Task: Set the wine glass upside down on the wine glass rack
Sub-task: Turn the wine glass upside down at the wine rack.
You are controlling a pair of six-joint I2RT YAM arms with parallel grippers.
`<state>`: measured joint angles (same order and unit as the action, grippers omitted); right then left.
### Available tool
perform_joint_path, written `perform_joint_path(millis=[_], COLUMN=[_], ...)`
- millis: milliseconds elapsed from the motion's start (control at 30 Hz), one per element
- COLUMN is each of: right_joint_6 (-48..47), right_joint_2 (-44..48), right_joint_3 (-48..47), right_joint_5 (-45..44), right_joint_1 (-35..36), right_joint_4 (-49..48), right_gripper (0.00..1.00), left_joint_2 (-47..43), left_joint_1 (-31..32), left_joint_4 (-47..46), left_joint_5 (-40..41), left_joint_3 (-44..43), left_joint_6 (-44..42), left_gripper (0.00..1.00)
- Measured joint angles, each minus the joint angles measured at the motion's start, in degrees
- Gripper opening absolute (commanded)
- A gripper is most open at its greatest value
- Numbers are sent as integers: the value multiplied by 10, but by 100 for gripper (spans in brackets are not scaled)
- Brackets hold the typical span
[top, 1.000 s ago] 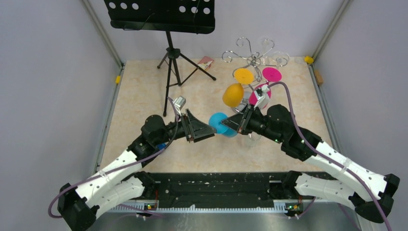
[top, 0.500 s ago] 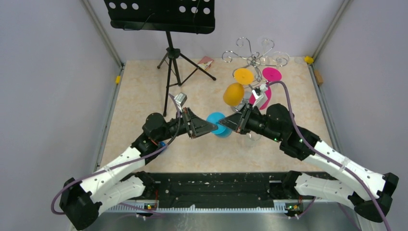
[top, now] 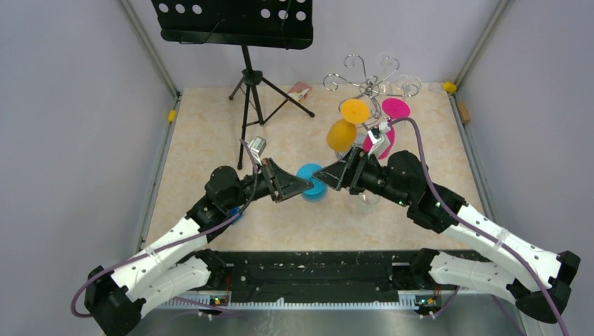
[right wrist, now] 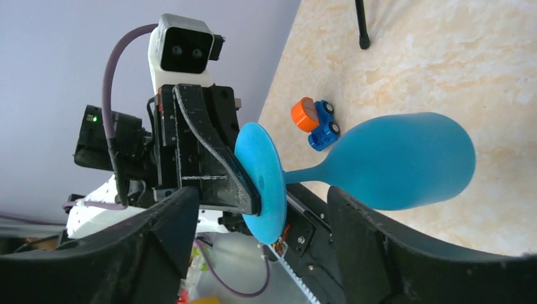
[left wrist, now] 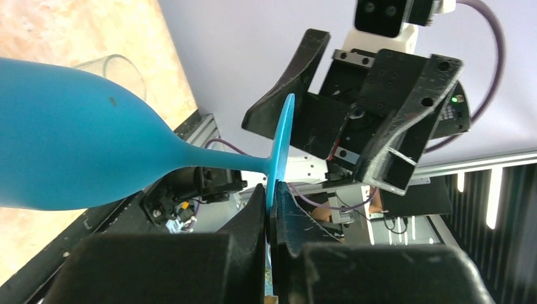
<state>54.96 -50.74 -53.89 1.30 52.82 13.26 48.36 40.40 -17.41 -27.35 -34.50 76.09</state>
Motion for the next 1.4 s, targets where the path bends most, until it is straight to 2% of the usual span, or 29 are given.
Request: perform_joint_path(millis=[133, 667, 1200, 1400], right_joint_6=[-1, 1, 1, 1], right_joint_2=[0, 6, 37, 37], right_joint_3=[0, -2, -7, -7], right_joint_5=[-12, -32, -69, -73], right_joint_1=[0, 0, 0, 0], right_joint_4=[12, 49, 96, 106], right_gripper=[92, 96, 96, 98], left_joint_2=[-1, 28, 118, 146], left_joint_1=[0, -20, -57, -61], left_joint_4=[32, 130, 357, 391], left_joint_5=[7, 8, 28, 34], left_joint_3=[-2, -81, -311, -359], left_joint_6=[-18, -78, -225, -269], left_gripper=[0, 0, 0, 0])
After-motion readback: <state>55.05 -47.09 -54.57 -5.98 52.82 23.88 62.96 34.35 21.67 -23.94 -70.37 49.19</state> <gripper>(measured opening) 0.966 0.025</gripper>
